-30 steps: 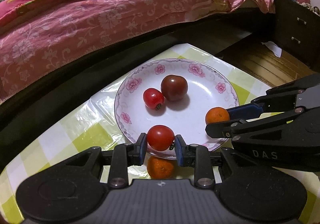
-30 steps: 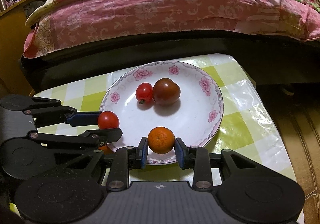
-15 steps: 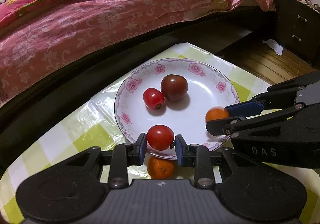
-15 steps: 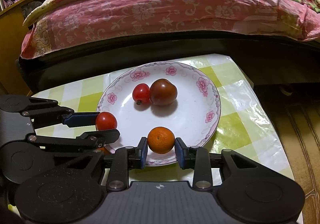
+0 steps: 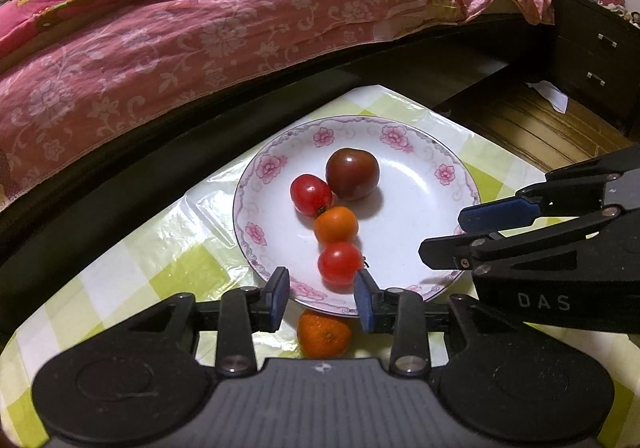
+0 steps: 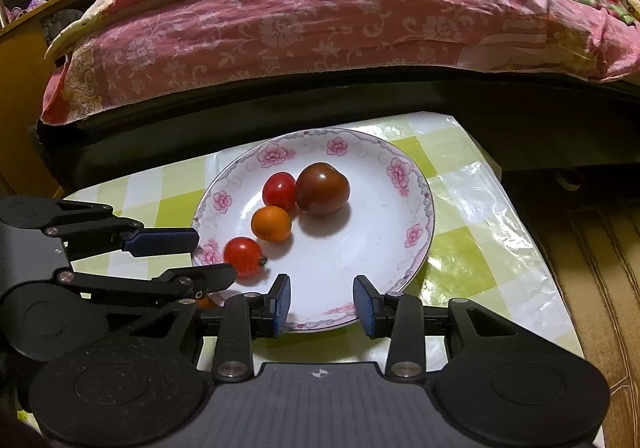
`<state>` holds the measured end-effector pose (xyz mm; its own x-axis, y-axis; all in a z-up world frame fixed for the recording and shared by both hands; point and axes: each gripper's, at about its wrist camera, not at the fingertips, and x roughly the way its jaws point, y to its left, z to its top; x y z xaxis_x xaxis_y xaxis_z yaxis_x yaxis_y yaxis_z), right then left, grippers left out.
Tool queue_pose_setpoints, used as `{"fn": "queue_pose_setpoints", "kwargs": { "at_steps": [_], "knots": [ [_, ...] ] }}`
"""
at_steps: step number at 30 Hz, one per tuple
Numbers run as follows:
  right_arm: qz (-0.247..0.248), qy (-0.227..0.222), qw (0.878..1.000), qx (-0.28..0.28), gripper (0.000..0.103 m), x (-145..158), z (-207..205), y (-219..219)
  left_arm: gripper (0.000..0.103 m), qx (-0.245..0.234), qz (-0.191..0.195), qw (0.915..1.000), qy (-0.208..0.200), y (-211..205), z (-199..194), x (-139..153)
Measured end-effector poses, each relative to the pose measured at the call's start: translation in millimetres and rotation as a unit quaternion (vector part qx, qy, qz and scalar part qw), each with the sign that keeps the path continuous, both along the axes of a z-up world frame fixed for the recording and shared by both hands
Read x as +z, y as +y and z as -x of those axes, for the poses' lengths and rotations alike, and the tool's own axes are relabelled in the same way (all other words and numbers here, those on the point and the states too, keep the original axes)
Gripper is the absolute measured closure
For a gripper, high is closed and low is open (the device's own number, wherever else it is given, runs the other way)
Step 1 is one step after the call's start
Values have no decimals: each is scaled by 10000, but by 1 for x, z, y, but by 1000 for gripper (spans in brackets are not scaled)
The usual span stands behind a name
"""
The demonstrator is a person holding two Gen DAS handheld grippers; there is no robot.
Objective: Organize fruits
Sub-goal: 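Move left tool back to the fruits while right tool grasps a tan round fruit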
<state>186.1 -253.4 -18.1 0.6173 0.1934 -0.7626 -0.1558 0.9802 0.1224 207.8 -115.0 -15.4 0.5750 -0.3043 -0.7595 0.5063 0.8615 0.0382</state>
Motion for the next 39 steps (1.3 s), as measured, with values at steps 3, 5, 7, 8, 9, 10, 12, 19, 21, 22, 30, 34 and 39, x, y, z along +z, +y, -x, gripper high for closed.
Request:
{"fn": "queue_pose_setpoints", "kwargs": {
  "at_steps": [3, 5, 7, 8, 9, 10, 12, 19, 21, 22, 30, 34, 39],
  "knots": [
    [0, -10, 10000, 19, 69, 1, 1, 1, 60, 7, 13, 10000, 0, 2, 1, 1],
    [5, -25, 10000, 8, 68, 2, 2, 2, 60, 8, 16, 10000, -10, 3, 2, 2],
    [-1, -39, 10000, 24, 68, 3, 4, 2, 60, 10, 21, 10000, -11, 4, 3, 3],
    [5, -47, 10000, 29, 68, 4, 5, 3, 60, 10, 23, 10000, -11, 5, 4, 3],
    [10, -62, 10000, 38, 68, 5, 6, 4, 60, 6, 22, 10000, -13, 5, 5, 3],
    [12, -77, 10000, 50, 67, 5, 7, 4, 59, 3, 18, 10000, -18, 6, 6, 4],
    [35, -105, 9999, 73, 67, 7, 9, 5, 59, -1, 15, 10000, -19, 7, 7, 5],
    [84, -183, 9997, 117, 66, 12, 16, 8, 55, -39, 50, 9999, -87, 11, 15, 12],
    [102, -197, 9997, 133, 65, 12, 19, 9, 53, -68, 43, 9999, -123, 14, 18, 15],
    [106, -198, 9996, 153, 65, 13, 21, 9, 53, -87, 41, 9998, -146, 16, 21, 17],
    [80, -163, 9981, 592, 62, 16, 48, 17, 52, -421, -40, 9991, -35, 45, 46, 16],
    [61, 51, 9953, 964, 62, 10, 61, 27, 52, -663, -172, 9976, 79, 56, 58, 10],
    [209, 188, 9910, 1312, 62, -3, 64, 46, 52, -803, -299, 9962, 122, 61, 65, 1]
  ]
}}
